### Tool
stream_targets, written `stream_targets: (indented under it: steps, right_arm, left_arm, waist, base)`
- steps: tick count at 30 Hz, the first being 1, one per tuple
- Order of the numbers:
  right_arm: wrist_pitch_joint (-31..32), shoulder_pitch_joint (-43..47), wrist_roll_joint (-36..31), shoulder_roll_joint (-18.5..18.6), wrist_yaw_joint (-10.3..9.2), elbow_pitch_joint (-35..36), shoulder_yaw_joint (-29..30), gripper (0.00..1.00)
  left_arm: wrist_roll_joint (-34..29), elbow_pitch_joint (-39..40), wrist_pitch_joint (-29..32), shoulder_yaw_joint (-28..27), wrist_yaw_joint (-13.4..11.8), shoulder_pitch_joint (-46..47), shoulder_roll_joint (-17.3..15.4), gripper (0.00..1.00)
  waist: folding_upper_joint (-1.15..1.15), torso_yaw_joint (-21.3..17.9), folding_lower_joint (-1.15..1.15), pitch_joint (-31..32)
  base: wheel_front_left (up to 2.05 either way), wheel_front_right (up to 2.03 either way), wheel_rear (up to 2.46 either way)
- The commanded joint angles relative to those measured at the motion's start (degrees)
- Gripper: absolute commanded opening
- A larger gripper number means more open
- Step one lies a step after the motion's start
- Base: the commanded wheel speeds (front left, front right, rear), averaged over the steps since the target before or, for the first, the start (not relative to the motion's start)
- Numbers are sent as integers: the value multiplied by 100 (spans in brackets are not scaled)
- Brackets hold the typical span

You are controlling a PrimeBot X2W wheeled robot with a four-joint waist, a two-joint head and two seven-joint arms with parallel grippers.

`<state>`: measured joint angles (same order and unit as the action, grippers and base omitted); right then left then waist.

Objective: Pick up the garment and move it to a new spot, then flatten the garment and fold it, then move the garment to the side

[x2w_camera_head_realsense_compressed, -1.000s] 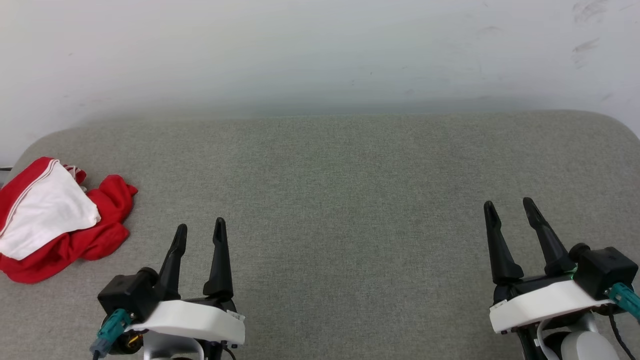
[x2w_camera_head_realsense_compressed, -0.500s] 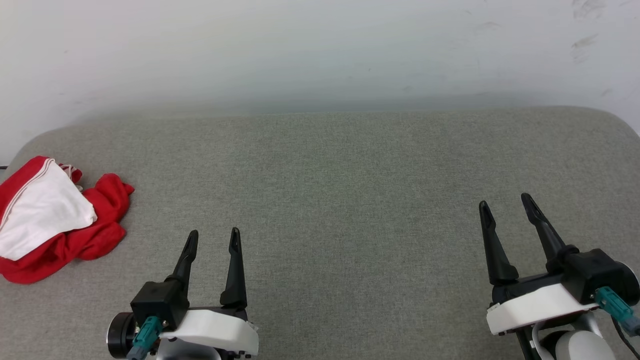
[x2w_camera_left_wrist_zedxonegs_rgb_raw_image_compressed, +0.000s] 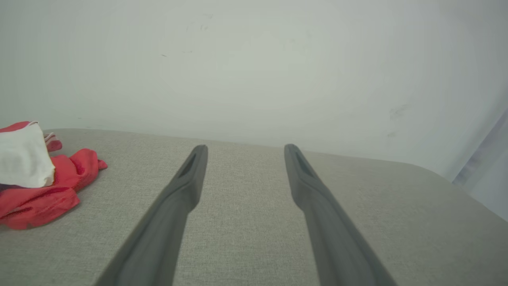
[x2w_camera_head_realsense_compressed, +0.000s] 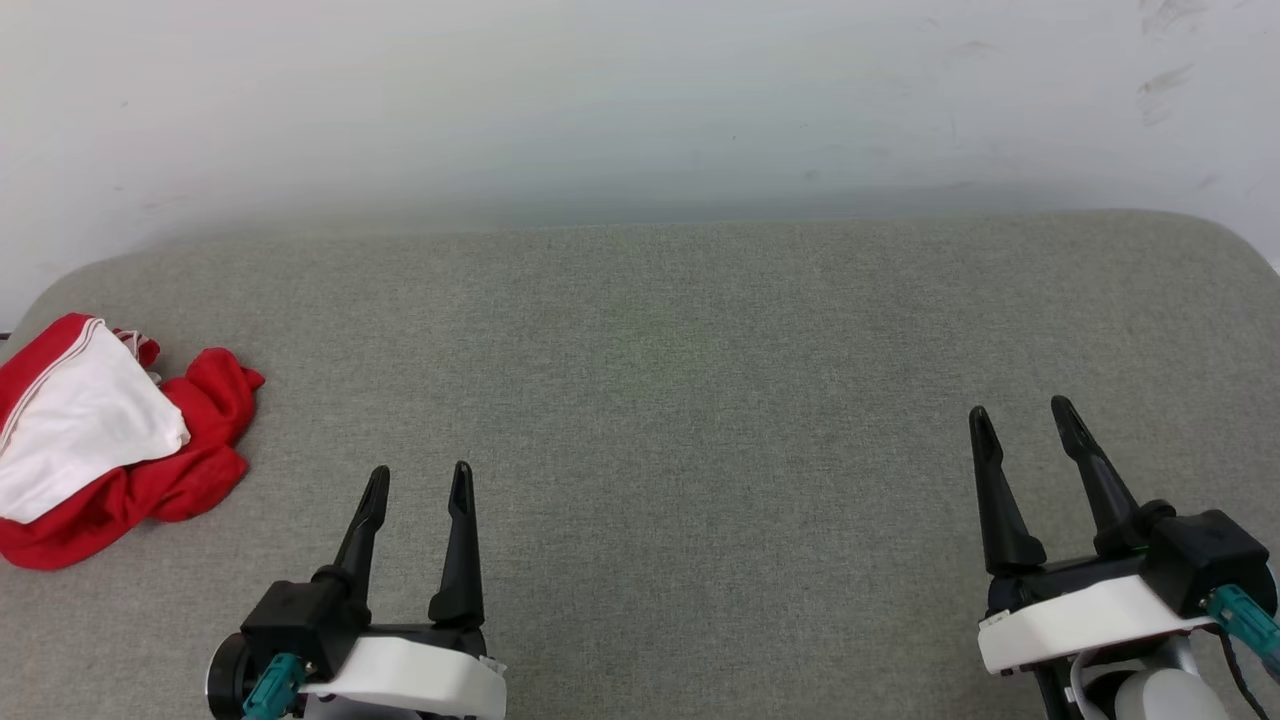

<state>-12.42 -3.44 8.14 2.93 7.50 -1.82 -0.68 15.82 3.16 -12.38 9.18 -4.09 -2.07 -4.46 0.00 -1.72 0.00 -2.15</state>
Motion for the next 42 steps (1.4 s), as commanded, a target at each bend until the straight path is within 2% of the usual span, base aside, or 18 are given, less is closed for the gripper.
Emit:
stream_targets:
  steps: [1, 4, 12, 24, 29, 32, 42]
  right_arm:
    - [-52, 10, -12, -7, -2, -13, -4, 100]
    - [-84, 13, 1, -7, -2, -82, -13, 100]
    - [-171, -8, -333, -8, -2, -123, -35, 100]
    - [-282, 33, -735, -10, -2, -96, -85, 100]
    - [-280, 68, -667, -9, -3, -111, -123, 100]
    - [-280, 95, -596, -10, -3, -149, -221, 100]
    - [-280, 187, -453, -9, -3, -211, -504, 100]
  left_arm:
    - [-126, -2, -62, -45, 60, -42, 36, 100]
    - [-207, -183, -93, -140, 212, -122, 89, 100]
    - [-635, -255, -177, -248, 388, -55, 149, 100]
    - [-971, -258, -298, -148, 371, -122, 156, 100]
    - [-845, -295, -290, -180, 359, -132, 157, 100]
    - [-603, -395, -285, -302, 347, -179, 157, 100]
    - [-591, -471, -285, -427, 437, -238, 157, 100]
  waist:
    - [0, -3, 0, -4]
    - [0, -8, 0, -9]
    - [0, -17, 0, -43]
    - [0, 32, 0, -45]
    - [0, 182, 0, -22]
    - [0, 398, 0, 1]
    - [0, 1190, 0, 101]
  base:
    - [0, 0, 0]
    - [0, 0, 0]
    - [0, 0, 0]
    - [0, 0, 0]
    - [0, 0, 0]
    - [0, 0, 0]
    - [0, 0, 0]
